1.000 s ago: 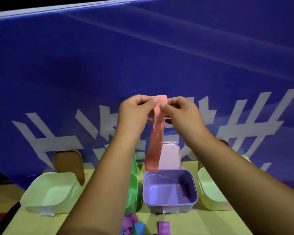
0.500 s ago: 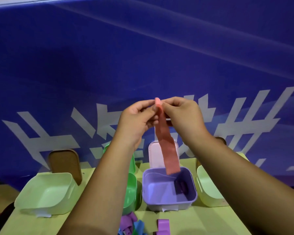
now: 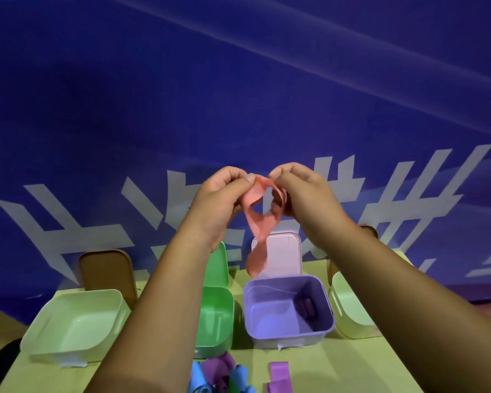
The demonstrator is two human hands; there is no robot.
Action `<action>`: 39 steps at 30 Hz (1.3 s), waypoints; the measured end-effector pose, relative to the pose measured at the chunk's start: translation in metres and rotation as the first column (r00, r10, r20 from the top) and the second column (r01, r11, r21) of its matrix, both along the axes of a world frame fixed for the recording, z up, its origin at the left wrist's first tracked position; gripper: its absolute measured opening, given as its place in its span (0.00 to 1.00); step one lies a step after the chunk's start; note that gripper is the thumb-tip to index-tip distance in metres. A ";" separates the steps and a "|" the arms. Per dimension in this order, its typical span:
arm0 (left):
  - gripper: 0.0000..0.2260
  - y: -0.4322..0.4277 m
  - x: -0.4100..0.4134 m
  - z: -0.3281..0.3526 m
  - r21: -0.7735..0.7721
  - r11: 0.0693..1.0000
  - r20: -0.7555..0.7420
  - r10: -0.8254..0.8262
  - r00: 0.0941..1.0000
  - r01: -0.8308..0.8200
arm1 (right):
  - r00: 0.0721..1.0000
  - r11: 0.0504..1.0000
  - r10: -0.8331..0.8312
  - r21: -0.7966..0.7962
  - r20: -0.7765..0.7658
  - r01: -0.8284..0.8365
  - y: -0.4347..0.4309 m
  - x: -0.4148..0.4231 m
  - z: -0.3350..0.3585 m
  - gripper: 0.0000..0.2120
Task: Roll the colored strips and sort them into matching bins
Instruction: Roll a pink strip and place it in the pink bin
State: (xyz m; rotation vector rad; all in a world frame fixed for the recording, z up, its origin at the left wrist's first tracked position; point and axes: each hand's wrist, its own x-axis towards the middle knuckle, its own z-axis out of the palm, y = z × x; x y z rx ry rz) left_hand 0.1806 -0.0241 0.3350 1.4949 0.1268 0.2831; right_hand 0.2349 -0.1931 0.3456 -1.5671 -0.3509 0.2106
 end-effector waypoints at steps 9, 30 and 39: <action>0.06 0.041 -0.023 -0.005 0.249 0.946 -0.120 -0.185 0.975 0.209 | 0.996 0.918 0.072 -0.393 0.045 -0.049 -0.006 0.003 -0.011 0.11; 0.08 0.052 -0.045 -0.027 0.003 0.917 -0.018 -0.398 0.917 0.398 | 0.975 0.891 0.222 -0.405 -0.001 -0.203 0.023 -0.028 -0.033 0.16; 0.03 0.039 -0.036 -0.020 -0.164 0.983 -0.083 -0.102 0.991 0.088 | 0.996 0.954 -0.033 -0.295 0.081 0.056 0.028 -0.036 -0.024 0.17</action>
